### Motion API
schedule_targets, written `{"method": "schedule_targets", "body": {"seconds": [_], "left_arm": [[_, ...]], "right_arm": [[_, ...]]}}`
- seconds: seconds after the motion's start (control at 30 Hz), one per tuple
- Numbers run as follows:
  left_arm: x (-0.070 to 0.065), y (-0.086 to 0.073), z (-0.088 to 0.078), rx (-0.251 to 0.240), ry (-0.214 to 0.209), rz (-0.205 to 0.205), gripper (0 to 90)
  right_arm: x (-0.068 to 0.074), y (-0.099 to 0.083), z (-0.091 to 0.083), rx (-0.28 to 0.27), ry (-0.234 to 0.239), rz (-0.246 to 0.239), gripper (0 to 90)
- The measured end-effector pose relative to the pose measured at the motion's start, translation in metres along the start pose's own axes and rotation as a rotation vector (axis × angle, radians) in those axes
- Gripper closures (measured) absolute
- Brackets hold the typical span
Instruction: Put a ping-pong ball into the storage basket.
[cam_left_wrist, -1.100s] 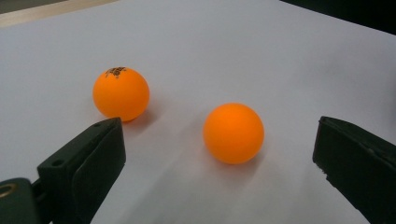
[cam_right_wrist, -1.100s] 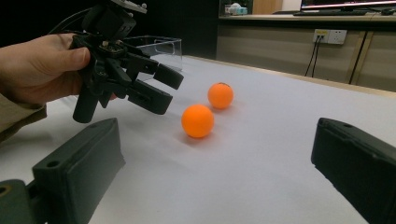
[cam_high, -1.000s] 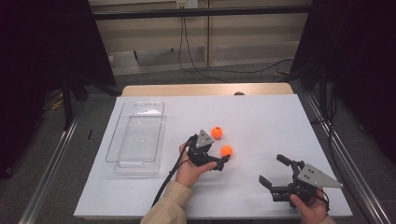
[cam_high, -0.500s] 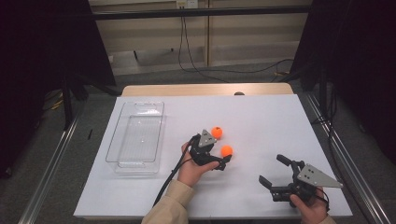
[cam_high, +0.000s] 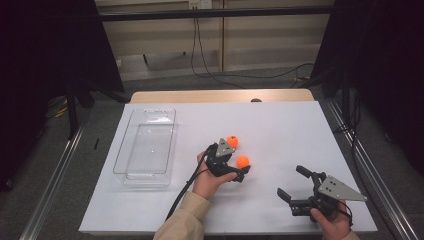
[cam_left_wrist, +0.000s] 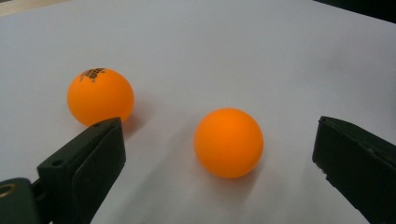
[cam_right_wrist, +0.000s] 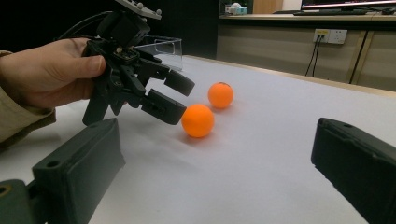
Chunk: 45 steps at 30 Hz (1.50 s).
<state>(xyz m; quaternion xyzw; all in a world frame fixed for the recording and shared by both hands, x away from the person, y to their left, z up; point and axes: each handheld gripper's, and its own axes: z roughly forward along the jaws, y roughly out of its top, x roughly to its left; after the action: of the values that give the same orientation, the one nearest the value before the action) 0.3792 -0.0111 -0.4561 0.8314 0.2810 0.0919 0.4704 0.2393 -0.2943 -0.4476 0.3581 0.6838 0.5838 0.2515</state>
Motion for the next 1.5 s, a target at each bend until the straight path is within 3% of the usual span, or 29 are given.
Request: {"method": "schedule_targets", "body": {"seconds": [0.8, 1.5], "left_arm": [[-0.001, -0.001, 0.007, 0.008, 0.002, 0.017, 3.2], [-0.003, 0.006, 0.016, 0.066, 0.003, 0.019, 12.5]], "right_arm": [[0.000, 0.000, 0.000, 0.001, 0.000, 0.000, 1.5], [0.000, 0.000, 0.000, 0.001, 0.001, 0.001, 1.6]]}}
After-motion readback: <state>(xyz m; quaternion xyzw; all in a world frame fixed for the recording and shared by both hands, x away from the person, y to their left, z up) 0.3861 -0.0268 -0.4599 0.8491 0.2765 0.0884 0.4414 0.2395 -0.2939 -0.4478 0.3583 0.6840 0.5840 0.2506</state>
